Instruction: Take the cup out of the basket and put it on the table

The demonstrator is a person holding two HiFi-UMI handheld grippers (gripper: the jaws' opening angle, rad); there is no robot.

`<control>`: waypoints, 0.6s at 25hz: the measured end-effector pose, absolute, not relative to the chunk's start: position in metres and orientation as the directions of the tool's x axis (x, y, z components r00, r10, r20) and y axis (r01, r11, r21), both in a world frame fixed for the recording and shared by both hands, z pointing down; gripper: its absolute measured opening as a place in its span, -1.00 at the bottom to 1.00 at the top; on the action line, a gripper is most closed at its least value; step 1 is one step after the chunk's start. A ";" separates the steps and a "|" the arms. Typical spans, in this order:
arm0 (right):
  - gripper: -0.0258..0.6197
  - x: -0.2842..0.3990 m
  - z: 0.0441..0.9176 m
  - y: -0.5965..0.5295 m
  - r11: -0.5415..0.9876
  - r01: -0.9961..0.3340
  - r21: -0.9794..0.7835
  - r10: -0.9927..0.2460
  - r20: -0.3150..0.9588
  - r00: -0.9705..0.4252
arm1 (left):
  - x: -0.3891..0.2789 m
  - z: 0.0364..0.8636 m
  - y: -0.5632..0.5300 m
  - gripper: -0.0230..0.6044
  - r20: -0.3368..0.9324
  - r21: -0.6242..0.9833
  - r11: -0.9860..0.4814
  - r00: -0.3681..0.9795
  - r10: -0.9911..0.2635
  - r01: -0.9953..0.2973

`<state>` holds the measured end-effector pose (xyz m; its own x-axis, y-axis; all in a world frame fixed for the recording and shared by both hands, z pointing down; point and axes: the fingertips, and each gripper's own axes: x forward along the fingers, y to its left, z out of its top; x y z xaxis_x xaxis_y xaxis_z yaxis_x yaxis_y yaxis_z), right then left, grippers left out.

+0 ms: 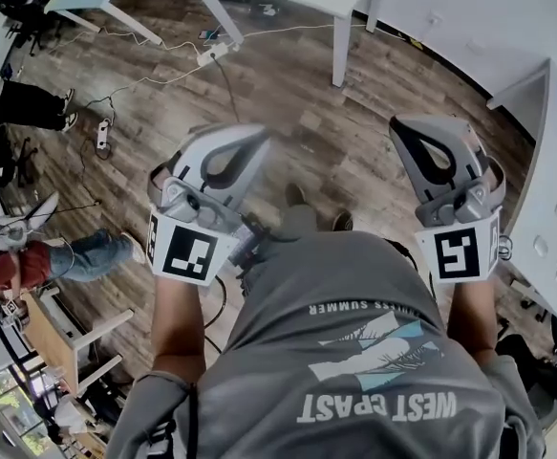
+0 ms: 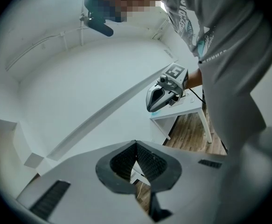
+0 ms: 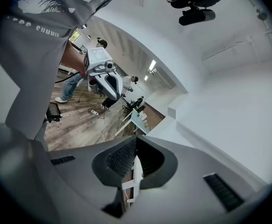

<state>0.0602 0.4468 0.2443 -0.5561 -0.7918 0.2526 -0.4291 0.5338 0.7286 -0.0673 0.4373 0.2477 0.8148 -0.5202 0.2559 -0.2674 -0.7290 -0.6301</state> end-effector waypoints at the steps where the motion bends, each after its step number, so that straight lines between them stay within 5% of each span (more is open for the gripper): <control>1: -0.89 0.057 0.245 0.441 0.538 -0.426 0.727 -0.791 0.260 -0.555 | -0.069 0.249 0.431 -0.90 0.257 -0.629 -0.730 0.815 -0.519 -0.267; 15: -0.89 -0.001 0.244 0.355 0.559 -0.399 0.727 -0.797 0.338 -0.501 | -0.130 0.255 0.329 -0.90 0.157 -0.606 -0.727 0.848 -0.506 -0.322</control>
<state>-0.0005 0.3547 0.2442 -0.5011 -0.7968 0.3378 -0.3993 0.5592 0.7266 -0.1301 0.3291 0.2546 0.8482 -0.5059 0.1568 -0.3217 -0.7273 -0.6062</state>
